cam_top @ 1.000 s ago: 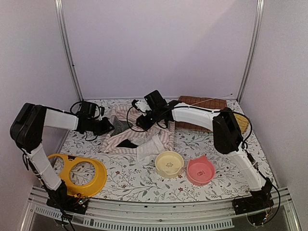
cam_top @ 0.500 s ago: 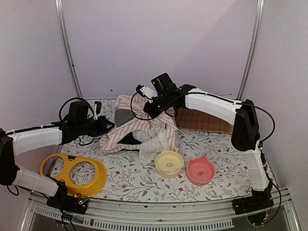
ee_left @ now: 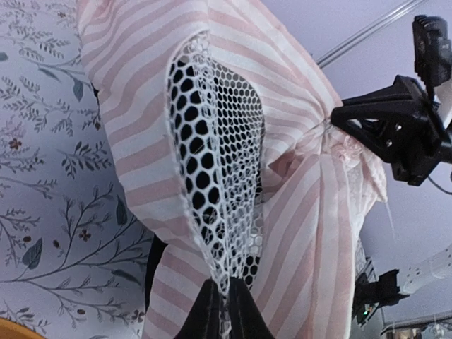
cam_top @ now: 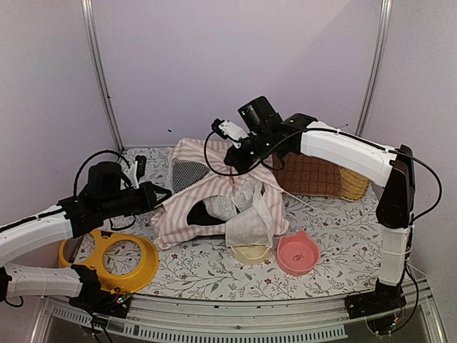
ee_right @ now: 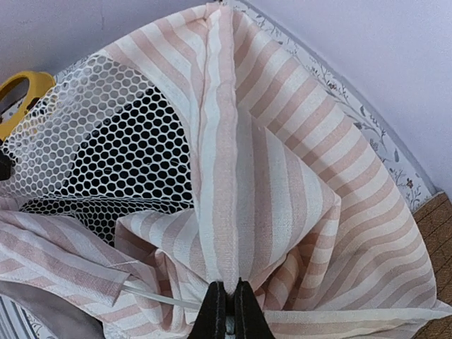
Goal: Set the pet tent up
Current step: Adjust the tent at the center of the board.
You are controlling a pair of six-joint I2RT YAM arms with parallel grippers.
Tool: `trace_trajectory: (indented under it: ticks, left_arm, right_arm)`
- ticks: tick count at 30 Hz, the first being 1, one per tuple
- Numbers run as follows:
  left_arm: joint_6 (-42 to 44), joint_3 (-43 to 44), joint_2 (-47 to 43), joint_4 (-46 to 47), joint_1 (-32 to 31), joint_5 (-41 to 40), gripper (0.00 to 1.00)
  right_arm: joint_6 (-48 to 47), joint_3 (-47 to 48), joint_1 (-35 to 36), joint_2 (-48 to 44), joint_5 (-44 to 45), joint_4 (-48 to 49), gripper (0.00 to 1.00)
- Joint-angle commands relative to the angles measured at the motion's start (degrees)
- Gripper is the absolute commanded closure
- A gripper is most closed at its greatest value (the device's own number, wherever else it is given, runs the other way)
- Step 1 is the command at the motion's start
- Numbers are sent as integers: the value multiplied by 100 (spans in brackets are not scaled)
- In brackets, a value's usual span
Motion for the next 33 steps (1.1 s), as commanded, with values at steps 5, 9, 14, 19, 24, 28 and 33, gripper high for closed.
trace_trajectory:
  ticks: [5, 9, 14, 19, 24, 28, 33]
  left_arm:
    - [-626, -1089, -932, -583, -234, -1011, 60]
    - [-296, -866, -869, -668, 396, -1070, 52]
    - [163, -558, 120, 257, 1412, -115, 56]
    - [468, 204, 1903, 1025, 1728, 561, 59]
    - [658, 1247, 3556, 1288, 1918, 894, 60]
    - [530, 1798, 4572, 1492, 2075, 1327, 59]
    - [461, 2014, 4964, 1619, 2091, 1476, 60]
  right_arm:
    - [394, -2551, 360, -997, -184, 1204, 100]
    - [545, -2906, 437, -982, -146, 1320, 100]
    - [728, -3139, 464, -1023, -30, 1397, 100]
    - [820, -3221, 478, -1031, 144, 1394, 100]
    - [1139, -3276, 492, -910, 308, 1205, 100]
    - [1289, -3368, 498, -880, 284, 1239, 99]
    - [1283, -3234, 501, -940, 254, 1170, 71]
